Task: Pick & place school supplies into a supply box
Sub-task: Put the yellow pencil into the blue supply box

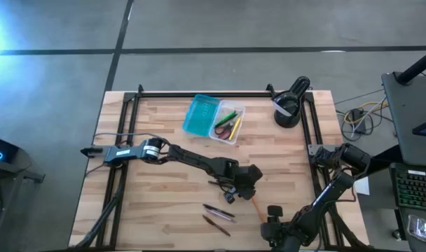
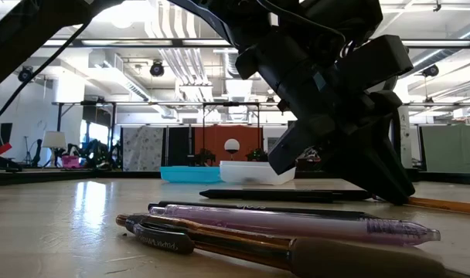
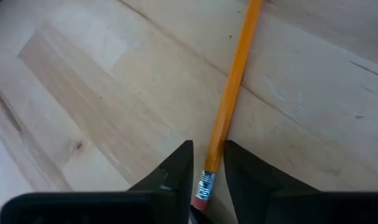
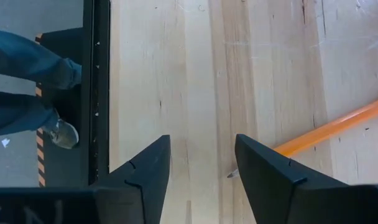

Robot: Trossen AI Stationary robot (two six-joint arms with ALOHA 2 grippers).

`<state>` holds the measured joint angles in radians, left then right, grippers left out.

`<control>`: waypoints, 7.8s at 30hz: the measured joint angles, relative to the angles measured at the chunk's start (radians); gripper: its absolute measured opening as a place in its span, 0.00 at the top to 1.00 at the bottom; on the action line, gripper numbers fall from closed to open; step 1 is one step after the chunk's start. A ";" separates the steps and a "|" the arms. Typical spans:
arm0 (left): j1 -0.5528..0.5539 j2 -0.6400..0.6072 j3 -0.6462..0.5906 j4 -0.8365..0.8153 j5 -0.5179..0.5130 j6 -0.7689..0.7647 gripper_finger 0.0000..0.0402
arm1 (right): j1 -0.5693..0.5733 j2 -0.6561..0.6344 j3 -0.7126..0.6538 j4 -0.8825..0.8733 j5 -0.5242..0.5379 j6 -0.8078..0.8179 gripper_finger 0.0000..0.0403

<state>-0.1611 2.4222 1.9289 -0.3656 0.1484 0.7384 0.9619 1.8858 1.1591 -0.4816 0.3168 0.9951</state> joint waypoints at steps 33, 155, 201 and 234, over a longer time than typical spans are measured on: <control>-0.023 -0.001 0.004 -0.059 0.040 -0.016 0.75 | 0.107 -0.092 -0.044 -0.167 0.169 1.276 0.93; -0.055 -0.005 0.176 -0.413 0.075 -0.418 0.81 | 0.004 -0.019 -0.108 -0.005 0.072 1.279 0.97; 0.138 -0.504 -0.193 -0.649 -0.498 -1.682 0.97 | 0.024 -0.296 0.008 -0.855 0.365 1.271 0.97; 0.494 -0.280 -0.208 -0.381 -0.160 -1.274 0.96 | -0.007 -0.625 -0.374 -0.714 0.303 1.275 0.97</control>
<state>0.3328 2.1420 1.7205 -0.7464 -0.0114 -0.5359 0.9546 1.2610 0.7853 -1.1952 0.6201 2.2704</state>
